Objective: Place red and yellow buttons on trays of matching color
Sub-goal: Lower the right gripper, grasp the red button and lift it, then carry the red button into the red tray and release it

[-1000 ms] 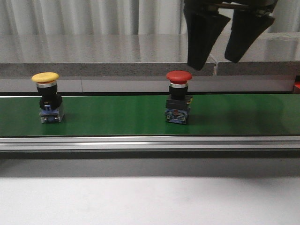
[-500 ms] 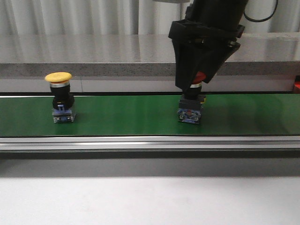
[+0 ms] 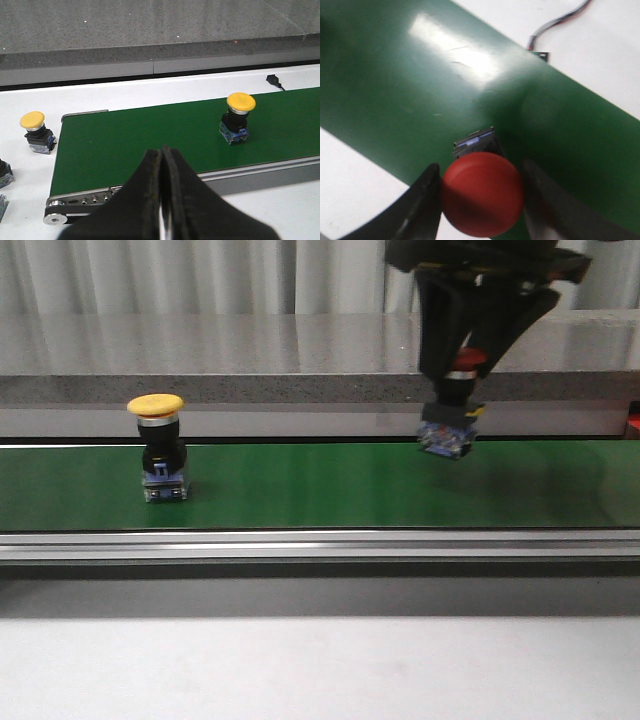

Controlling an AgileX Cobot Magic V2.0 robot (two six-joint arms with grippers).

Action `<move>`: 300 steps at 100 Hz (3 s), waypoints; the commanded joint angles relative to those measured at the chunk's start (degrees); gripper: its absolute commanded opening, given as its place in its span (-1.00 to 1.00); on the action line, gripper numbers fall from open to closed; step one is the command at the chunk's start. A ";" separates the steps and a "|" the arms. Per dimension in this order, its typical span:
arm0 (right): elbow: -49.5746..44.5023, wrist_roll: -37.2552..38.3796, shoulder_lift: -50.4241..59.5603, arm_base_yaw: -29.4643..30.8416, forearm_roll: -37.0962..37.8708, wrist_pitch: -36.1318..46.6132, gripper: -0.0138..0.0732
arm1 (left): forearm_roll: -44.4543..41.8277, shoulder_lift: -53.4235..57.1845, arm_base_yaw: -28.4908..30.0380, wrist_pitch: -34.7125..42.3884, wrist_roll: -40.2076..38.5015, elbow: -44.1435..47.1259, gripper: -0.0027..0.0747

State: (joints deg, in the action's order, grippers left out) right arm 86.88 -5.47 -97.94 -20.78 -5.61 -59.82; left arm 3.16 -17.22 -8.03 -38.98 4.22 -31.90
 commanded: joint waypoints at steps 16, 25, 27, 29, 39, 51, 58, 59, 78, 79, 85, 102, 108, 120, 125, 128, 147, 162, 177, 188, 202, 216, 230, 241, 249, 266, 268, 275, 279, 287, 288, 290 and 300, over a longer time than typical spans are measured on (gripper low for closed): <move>1.31 6.74 7.65 8.80 6.61 1.48 -0.50 | 0.84 -0.53 -0.36 4.00 -0.01 -1.49 -0.99; 1.31 6.79 8.56 13.05 6.61 1.46 -0.50 | 0.84 -0.53 -0.36 4.00 -0.01 -1.49 -0.99; 1.31 6.85 8.62 14.14 6.61 1.46 -0.50 | 0.84 -0.53 -0.36 4.00 -0.01 -1.49 -0.99; 1.31 6.85 8.71 15.25 6.61 1.46 -0.50 | 0.84 -0.53 -0.36 4.00 -0.01 -1.49 -0.99; 1.31 6.85 8.79 20.41 6.61 1.53 -0.50 | 0.84 -0.53 -0.36 4.00 -0.01 -1.49 -0.99; 1.31 6.85 8.79 25.94 6.61 3.69 -0.50 | 0.84 -0.53 -0.36 4.00 -0.01 -1.49 -0.99; 1.31 6.85 8.79 28.63 6.61 5.76 -0.50 | 0.84 -0.53 -0.36 4.00 -0.01 -1.49 -0.99; 1.31 6.85 8.79 29.10 6.61 5.94 -0.50 | 0.84 -0.53 -0.36 4.00 -0.01 -1.49 -0.99; 2.04 6.85 7.44 34.33 4.89 10.74 -0.50 | 0.84 -0.53 -0.36 4.00 -0.01 -1.49 -0.99; 2.26 6.77 7.27 34.52 4.54 10.74 -0.50 | 0.84 -0.53 -0.36 4.00 -0.01 -1.49 -0.99; 3.56 6.48 5.43 35.93 3.62 10.39 -0.50 | 0.84 -0.53 -0.36 4.00 -0.01 -1.49 -0.99; 9.38 5.47 -0.76 37.16 3.35 7.77 -0.50 | 0.84 -0.53 -0.36 4.00 -0.01 -1.49 -0.99; 11.71 5.47 -3.04 37.49 3.43 7.55 -0.50 | 0.84 -0.53 -0.36 4.00 -0.01 -1.49 -0.99; 16.03 5.47 -7.09 37.73 3.38 7.83 -0.50 | 0.84 -0.53 -0.36 4.00 -0.01 -1.49 -0.99; 17.40 5.47 -8.54 37.73 3.38 7.57 -0.50 | 0.84 -0.53 -0.36 4.00 -0.01 -1.49 -0.99; 18.13 5.47 -9.31 37.73 3.38 7.21 -0.50 | 0.84 -0.53 -0.36 4.00 -0.01 -1.49 -0.99; 19.49 5.47 -13.30 37.73 4.49 7.22 -0.50 | 0.84 -0.53 -0.36 4.00 -0.01 -1.49 -0.99; 19.49 6.84 -15.44 37.87 6.56 7.75 -0.50 | 0.84 -0.53 -0.36 4.00 -0.01 -1.49 -0.99; 19.49 7.35 -17.12 37.92 7.26 8.09 -0.50 | 0.84 -0.53 -0.36 4.00 -0.01 -1.49 -0.99; 19.49 7.35 -17.86 38.06 7.37 7.89 -0.50 | 0.84 -0.53 -0.36 4.00 -0.01 -1.49 -0.99; 19.49 8.77 -18.75 38.41 7.43 6.96 -0.50 | 0.84 -0.53 -0.36 4.00 -0.01 -1.49 -0.99; 19.49 8.77 -19.44 38.48 7.43 6.33 -0.49 | 0.84 -0.53 -0.36 4.00 -0.01 -1.49 -0.99; 19.49 8.77 -20.10 38.48 7.43 6.22 -0.39 | 0.84 -0.53 -0.36 4.00 -0.01 -1.49 -0.99; 19.49 8.77 -20.10 38.48 7.43 6.52 0.05 | 0.84 -0.53 -0.36 4.00 -0.01 -1.49 -0.99; 19.49 8.83 -20.03 38.48 7.43 7.02 0.42 | 0.84 -0.53 -0.36 4.00 -0.01 -1.49 -0.99; 19.49 9.19 -19.87 38.48 7.43 7.06 0.59 | 0.84 -0.53 -0.36 4.00 -0.01 -1.49 -0.99; 19.49 9.19 -19.87 38.48 7.43 7.06 0.59 | 0.84 -0.53 -0.36 4.00 -0.01 -1.49 -0.99; 19.49 9.19 -19.72 38.48 7.43 7.19 0.59 | 0.84 -0.53 -0.36 4.00 -0.01 -1.49 -0.99; 19.49 9.19 -19.51 38.48 7.43 7.30 0.59 | 0.84 -0.53 -0.36 4.00 -0.01 -1.49 -0.99; 19.49 9.19 -18.89 38.48 7.49 7.43 0.59 | 0.84 -0.53 -0.36 4.00 -0.01 -1.49 -0.99; 19.49 9.19 -18.74 38.48 7.49 7.42 0.59 | 0.84 -0.53 -0.36 4.00 -0.01 -1.49 -0.99; 19.49 9.19 -18.53 38.48 7.49 7.42 0.59 | 0.84 -0.53 -0.36 4.00 -0.01 -1.49 -0.99; 19.49 9.19 -17.01 38.37 7.67 7.49 0.59 | 0.84 -0.53 -0.36 4.00 -0.01 -1.49 -0.99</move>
State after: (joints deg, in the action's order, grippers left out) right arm 104.49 3.71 -120.47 17.28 1.46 -54.27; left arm 3.16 -17.22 -8.03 -38.98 4.22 -31.90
